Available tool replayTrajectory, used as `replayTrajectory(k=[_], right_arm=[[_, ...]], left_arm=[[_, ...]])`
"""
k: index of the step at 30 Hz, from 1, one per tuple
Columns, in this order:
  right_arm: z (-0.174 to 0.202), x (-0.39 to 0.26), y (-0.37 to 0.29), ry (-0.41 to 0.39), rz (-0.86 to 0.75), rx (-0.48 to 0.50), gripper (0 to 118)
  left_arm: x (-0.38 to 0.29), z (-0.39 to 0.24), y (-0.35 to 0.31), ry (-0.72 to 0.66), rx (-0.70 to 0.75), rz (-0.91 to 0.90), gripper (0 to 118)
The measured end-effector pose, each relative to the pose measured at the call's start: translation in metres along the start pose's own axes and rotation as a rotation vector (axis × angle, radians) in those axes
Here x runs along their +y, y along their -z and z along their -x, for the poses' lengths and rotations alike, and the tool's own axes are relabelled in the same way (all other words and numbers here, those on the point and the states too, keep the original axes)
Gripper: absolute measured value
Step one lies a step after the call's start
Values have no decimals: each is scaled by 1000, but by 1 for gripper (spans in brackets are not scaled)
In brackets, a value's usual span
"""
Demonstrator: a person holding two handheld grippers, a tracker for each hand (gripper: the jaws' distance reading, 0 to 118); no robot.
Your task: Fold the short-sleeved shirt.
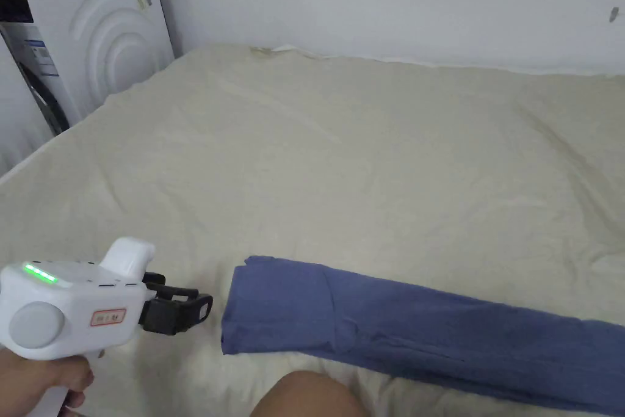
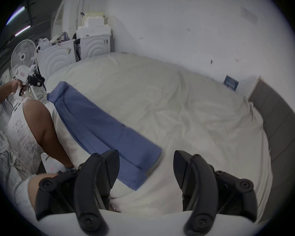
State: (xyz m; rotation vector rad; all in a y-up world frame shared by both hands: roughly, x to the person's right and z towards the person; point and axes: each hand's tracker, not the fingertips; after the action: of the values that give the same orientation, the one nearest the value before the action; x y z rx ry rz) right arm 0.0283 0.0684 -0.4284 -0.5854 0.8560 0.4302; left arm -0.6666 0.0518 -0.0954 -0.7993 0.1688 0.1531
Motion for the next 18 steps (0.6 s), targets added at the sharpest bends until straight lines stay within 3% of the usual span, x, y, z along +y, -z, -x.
replayTrajectory(k=[2, 3, 4, 5, 7, 10, 18], right_arm=[[7, 18, -8, -13, -42, 7, 63], [14, 23, -8, -11, -61, 10, 55], [21, 28, -7, -23, -75, 13, 31], [27, 35, -7, -45, -86, 6, 5], [40, 45, -5, -74, -61, 53, 1], [55, 57, 3, -121, -45, 45, 0], [58, 73, 25, -123, -15, 67, 0]], left_arm=[[0, 0, 2, 1, -13, -6, 76], [-1, -1, 6, -30, -25, -11, 61], [0, -3, 14, -51, -28, -11, 17], [5, -1, 10, -70, 13, -23, 0], [5, 22, 29, -125, -115, 5, 0], [9, 22, 46, -139, -132, 25, 0], [15, 43, 86, -266, -422, 76, 0]])
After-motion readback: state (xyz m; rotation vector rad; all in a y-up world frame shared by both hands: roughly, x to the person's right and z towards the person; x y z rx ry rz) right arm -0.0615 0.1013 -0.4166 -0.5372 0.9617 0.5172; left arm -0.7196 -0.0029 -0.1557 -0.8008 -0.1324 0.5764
